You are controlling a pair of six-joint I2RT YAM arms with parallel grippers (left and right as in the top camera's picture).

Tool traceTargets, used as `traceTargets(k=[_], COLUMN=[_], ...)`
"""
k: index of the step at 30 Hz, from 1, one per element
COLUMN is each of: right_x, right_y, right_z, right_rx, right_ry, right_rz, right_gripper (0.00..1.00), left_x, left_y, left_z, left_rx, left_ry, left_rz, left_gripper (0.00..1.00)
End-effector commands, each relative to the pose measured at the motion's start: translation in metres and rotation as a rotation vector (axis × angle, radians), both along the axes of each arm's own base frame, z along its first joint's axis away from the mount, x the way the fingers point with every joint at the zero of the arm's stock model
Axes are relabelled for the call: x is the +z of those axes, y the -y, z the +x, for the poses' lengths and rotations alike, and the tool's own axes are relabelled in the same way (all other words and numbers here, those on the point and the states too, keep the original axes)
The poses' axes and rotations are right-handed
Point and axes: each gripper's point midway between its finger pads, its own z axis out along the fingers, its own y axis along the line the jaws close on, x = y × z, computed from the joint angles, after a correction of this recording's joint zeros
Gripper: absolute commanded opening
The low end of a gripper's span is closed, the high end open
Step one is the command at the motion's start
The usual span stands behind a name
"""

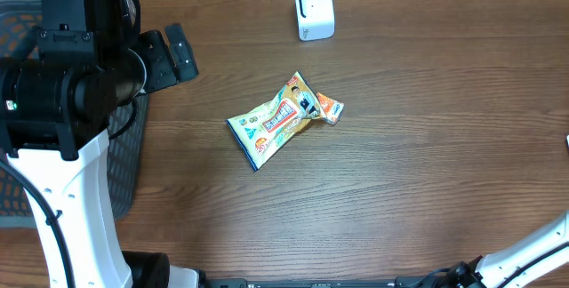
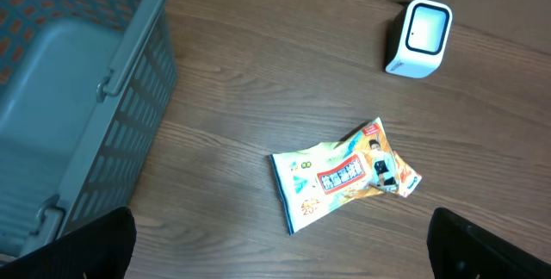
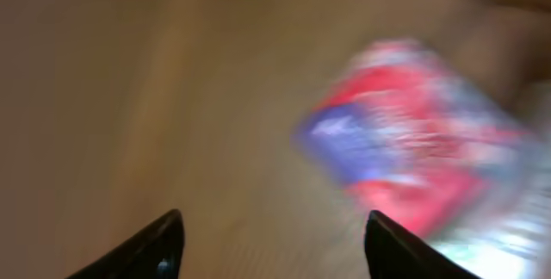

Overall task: Scan the item barcode
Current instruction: 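Release the tube and swing the right gripper back toward the yellow bag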

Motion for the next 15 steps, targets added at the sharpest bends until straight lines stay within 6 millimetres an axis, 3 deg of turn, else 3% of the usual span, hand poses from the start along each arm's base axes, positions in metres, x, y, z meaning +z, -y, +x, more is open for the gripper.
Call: traceTargets(k=[1,5,8,11,15], right_x=[0.042,0.036,0.029,0.018,-0.008], right_y=[-0.103,-0.191,-0.265,-0.348,-0.433], right_z=[0.055,0.081,0.094,0.096,0.087], right_rx=[0.421,0.695,0.895,1.134,1.351], right_ry=[0.264,0.241,0.219,0.198,0.117], right_rz=[0.146,0.123,0.118,0.092,0.033], right_gripper=[0.71,0.77,0.88,0.89,0.89], left_x=[0.001,0.001,0.001,0.001,0.001], left_y=[-0.003,-0.003,-0.003,-0.003,-0.003], left_z=[0.001,0.001,0.001,0.001,0.001], left_rx=[0.002,0.002,0.002,0.002,0.002], left_ry=[0.003,0.003,0.003,0.003,0.003], left_rz=[0.015,0.015,0.015,0.015,0.015], left_gripper=[1.00,1.00,1.00,1.00,1.00])
